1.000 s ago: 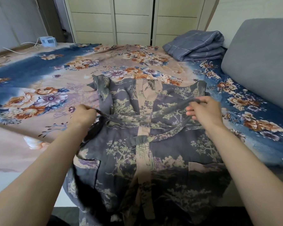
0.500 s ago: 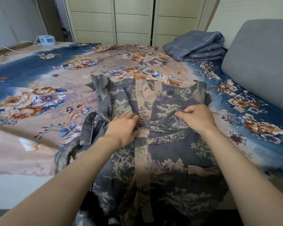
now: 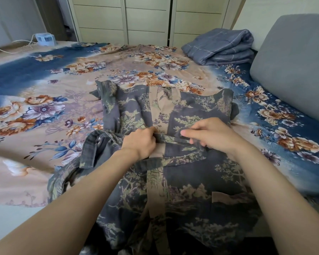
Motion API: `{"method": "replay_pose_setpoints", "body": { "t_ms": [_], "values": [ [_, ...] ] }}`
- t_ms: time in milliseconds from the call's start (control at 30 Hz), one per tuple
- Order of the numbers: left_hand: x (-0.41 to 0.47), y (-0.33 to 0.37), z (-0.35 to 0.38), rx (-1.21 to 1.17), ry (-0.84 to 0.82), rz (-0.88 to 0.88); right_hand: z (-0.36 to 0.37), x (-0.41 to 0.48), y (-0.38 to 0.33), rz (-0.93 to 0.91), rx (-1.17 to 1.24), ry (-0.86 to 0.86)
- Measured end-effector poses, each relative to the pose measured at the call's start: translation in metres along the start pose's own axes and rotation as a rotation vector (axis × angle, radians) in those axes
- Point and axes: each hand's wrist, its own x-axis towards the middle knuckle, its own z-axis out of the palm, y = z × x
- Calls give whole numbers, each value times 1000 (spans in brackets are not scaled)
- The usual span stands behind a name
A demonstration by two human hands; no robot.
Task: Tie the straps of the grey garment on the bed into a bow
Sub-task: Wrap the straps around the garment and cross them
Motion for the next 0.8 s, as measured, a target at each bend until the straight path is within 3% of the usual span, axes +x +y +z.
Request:
{"method": "replay_pose_setpoints", "body": {
  "t_ms": [100,267,567,667,800],
  "values": [
    [0,5,-1,10,-46,-14,7,-2,-4,23,-30,-214],
    [10,4,-9,-263,-21,-24,27,14,12,172,-135,-200],
    [5,3,-16,-603,7,-18,38,19,1,332,44,-395],
    [2,6,-19,-644,17,19,40,22,-3,302,129,-332],
    [1,11,-25,-736,54,20,38,28,-10,324,441,-318]
  ]
}}
